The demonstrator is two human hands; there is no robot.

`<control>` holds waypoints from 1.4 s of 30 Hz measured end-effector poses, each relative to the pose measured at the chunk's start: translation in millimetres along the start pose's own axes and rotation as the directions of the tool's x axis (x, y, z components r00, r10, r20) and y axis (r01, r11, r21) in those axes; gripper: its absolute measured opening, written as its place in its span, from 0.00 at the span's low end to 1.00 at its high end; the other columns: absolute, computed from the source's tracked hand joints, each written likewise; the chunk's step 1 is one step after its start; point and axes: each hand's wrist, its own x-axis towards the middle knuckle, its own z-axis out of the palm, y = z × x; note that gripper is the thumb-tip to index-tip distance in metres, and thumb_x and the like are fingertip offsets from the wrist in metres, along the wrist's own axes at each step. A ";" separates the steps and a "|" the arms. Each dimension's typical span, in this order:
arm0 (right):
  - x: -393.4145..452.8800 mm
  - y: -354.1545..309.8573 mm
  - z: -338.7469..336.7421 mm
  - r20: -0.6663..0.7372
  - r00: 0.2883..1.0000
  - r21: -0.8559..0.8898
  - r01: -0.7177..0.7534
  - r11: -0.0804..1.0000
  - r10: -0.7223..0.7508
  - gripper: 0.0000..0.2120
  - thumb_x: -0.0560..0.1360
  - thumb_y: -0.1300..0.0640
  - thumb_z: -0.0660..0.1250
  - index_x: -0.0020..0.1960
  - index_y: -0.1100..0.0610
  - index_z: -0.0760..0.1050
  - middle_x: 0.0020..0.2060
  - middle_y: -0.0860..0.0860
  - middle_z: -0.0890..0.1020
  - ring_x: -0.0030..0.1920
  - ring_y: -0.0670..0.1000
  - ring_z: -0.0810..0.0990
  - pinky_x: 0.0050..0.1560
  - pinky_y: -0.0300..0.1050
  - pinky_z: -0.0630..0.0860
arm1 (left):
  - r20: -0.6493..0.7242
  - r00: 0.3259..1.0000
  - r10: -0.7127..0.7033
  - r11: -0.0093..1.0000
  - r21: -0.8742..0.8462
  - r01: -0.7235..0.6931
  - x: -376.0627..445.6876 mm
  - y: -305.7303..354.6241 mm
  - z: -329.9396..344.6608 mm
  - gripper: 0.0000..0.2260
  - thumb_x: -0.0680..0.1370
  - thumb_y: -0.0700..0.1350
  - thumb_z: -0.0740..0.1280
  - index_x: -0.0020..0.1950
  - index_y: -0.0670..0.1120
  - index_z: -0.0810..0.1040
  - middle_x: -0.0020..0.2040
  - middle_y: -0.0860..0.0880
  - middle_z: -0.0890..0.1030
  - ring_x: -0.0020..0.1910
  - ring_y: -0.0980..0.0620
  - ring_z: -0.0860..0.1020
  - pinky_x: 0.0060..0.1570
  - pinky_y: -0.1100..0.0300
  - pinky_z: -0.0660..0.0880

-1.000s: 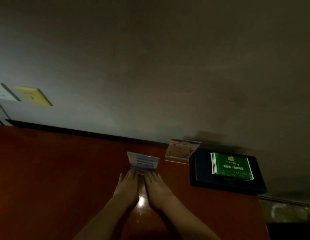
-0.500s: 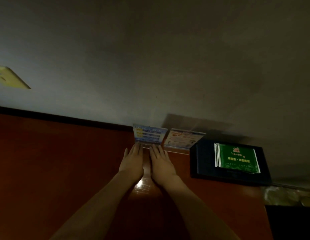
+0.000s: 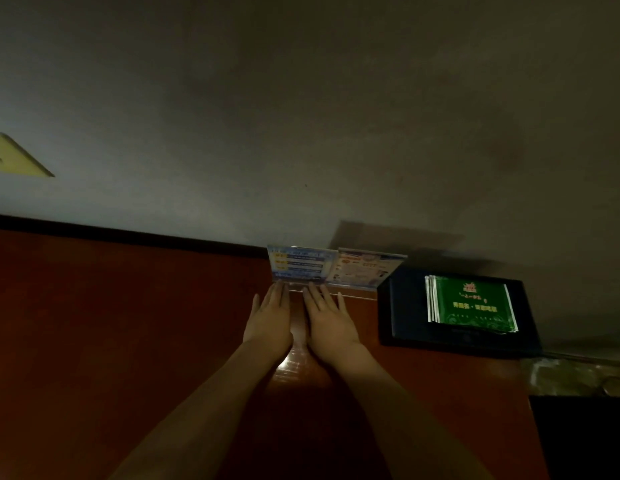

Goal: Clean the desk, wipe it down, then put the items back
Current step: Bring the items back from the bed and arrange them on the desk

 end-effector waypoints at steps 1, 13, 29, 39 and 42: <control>-0.4 0.5 -1.2 0.002 1.000 -0.013 0.001 1.000 -0.001 0.35 0.78 0.58 0.58 0.78 0.56 0.40 0.77 0.52 0.43 0.76 0.52 0.39 0.73 0.52 0.36 | -0.004 1.000 -0.003 1.000 0.000 0.003 -0.4 -0.4 -0.3 0.37 0.76 0.41 0.64 0.78 0.44 0.43 0.78 0.46 0.46 0.77 0.51 0.45 0.74 0.50 0.44; -97.1 10.0 -15.8 -0.125 0.992 0.058 -0.022 0.998 0.029 0.19 0.75 0.65 0.60 0.65 0.58 0.68 0.63 0.54 0.71 0.62 0.53 0.67 0.63 0.43 0.64 | 0.148 0.988 0.031 0.994 0.103 -0.046 -86.9 -5.0 -22.4 0.19 0.77 0.41 0.58 0.68 0.43 0.67 0.67 0.45 0.69 0.67 0.47 0.67 0.66 0.55 0.64; -353.6 -0.4 9.6 -0.172 0.870 0.044 -0.462 0.886 0.462 0.17 0.78 0.62 0.58 0.66 0.59 0.66 0.63 0.55 0.71 0.63 0.55 0.68 0.64 0.46 0.67 | 0.145 0.894 0.424 0.853 0.268 -0.449 -252.5 91.1 -21.2 0.15 0.78 0.42 0.63 0.65 0.46 0.70 0.62 0.47 0.73 0.60 0.49 0.73 0.60 0.56 0.71; -549.8 -40.9 79.5 -0.191 0.588 0.269 -0.739 0.618 0.786 0.15 0.76 0.62 0.58 0.63 0.62 0.68 0.61 0.59 0.72 0.62 0.57 0.70 0.61 0.47 0.67 | 0.280 0.594 0.754 0.526 0.285 -0.801 -391.3 182.2 23.4 0.12 0.79 0.39 0.60 0.62 0.45 0.72 0.57 0.49 0.75 0.53 0.54 0.76 0.53 0.62 0.75; -621.1 -49.3 106.0 -0.174 0.452 0.322 -0.814 0.484 0.875 0.14 0.78 0.60 0.58 0.63 0.62 0.69 0.60 0.60 0.73 0.61 0.58 0.71 0.59 0.48 0.68 | 0.372 0.432 0.822 0.365 0.238 -0.900 -442.9 223.3 41.1 0.07 0.80 0.43 0.60 0.56 0.46 0.74 0.50 0.50 0.75 0.47 0.56 0.74 0.48 0.63 0.74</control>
